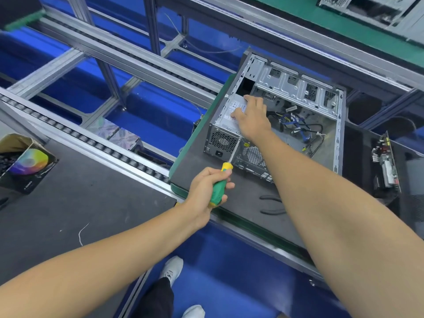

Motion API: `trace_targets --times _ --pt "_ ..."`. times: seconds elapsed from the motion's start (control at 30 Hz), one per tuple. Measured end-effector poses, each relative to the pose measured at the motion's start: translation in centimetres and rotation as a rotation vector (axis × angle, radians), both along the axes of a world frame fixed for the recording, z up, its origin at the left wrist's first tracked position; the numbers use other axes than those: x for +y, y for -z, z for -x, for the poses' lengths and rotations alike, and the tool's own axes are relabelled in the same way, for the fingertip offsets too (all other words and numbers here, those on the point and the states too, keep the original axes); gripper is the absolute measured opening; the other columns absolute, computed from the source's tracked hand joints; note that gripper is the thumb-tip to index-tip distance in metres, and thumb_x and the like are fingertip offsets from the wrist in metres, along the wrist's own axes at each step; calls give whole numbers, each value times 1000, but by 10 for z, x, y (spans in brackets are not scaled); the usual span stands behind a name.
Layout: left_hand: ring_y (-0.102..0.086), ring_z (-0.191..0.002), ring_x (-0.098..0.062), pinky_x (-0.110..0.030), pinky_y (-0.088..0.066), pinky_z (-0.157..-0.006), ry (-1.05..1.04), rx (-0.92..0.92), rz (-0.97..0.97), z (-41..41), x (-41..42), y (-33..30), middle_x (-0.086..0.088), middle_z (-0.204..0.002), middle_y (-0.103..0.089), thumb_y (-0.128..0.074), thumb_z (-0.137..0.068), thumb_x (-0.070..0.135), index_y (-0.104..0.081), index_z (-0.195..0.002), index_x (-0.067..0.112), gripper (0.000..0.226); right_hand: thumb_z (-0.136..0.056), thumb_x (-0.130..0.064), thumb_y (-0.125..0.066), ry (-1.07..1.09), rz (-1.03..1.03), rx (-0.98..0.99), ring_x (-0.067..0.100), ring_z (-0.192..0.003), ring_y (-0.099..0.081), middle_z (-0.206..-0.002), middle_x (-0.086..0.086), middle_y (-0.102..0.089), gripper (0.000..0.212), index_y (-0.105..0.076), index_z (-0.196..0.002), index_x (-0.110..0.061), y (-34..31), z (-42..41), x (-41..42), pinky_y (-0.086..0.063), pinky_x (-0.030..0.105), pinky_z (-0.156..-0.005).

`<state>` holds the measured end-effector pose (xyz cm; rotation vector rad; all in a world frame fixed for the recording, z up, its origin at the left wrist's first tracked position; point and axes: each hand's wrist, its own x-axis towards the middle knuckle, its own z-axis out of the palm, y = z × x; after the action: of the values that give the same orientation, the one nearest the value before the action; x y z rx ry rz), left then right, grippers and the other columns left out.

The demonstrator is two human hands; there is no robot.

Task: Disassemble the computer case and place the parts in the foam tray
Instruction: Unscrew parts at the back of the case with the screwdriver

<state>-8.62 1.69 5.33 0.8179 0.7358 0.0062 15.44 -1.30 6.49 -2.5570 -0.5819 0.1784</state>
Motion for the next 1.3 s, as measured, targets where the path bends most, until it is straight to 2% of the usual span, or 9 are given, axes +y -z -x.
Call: trace_targets --times 0.23,0.33,0.43,0.7,0.83,0.97,1.07,1.17,1.3 --pt "-62 -58 -7 -25 -43 -45 -125 101 -272 -6 -21 0 3 -79 -71 -76 -91 29 -70 -91 12 18 -98 -40 -51 -2 5 -7 24 -140 -31 -154 4 -32 64 -32 -154 -16 -1 2 0 -36 47 -109" --pt "-55 -52 -5 -23 -38 -40 -121 122 -325 -10 -26 2 3 -71 -65 -78 -88 41 -66 -92 13 30 -98 -40 -51 -1 3 5 24 -141 -30 -154 4 -31 65 -32 -155 -16 -3 2 -1 -36 47 -110" --pt "-54 -48 -5 -21 -35 -38 -135 127 -324 -10 -20 9 1 -73 -63 -87 -80 31 -52 -96 19 41 -98 -41 -51 -8 3 8 23 -141 -30 -154 3 -30 65 -31 -155 -16 -4 2 -2 -36 47 -108" --pt "-65 -62 -3 -13 -36 -39 33 104 74 -8 4 12 1 -83 -74 -89 -79 33 -57 -87 22 35 -97 -40 -51 -3 -10 0 23 -140 -30 -153 4 -32 65 -32 -154 -15 -1 2 -1 -37 46 -107" --pt "-75 -78 -7 -20 -51 -48 109 77 -10 -7 4 11 -2 -95 -80 -85 -79 46 -66 -99 16 41 -97 -40 -50 -7 -8 -2 24 -139 -31 -153 4 -32 64 -33 -154 -16 0 1 0 -36 46 -107" --pt "-73 -74 -6 -25 -56 -55 212 88 -91 -6 -1 11 -1 -97 -80 -68 -88 63 -66 -103 16 49 -97 -42 -50 -2 -4 4 23 -139 -31 -152 4 -33 65 -33 -154 -16 0 0 -1 -37 47 -106" --pt "-60 -58 -5 -21 -46 -46 239 108 -75 -7 7 10 6 -88 -78 -56 -94 68 -69 -101 16 54 -97 -42 -49 -6 5 -6 23 -139 -31 -152 3 -32 64 -33 -154 -17 2 0 0 -39 49 -105" --pt "-43 -52 -6 -17 -30 -37 265 102 74 -6 15 8 7 -73 -62 -60 -94 65 -66 -91 18 48 -96 -42 -49 -1 -11 5 23 -139 -30 -152 2 -32 64 -33 -154 -18 3 -1 -2 -38 50 -106" --pt "-43 -54 -7 -15 -26 -35 237 84 111 -6 18 3 1 -80 -60 -75 -89 50 -58 -98 18 37 -96 -41 -51 4 -5 4 24 -138 -31 -151 3 -33 65 -33 -153 -18 2 -2 0 -38 50 -107"
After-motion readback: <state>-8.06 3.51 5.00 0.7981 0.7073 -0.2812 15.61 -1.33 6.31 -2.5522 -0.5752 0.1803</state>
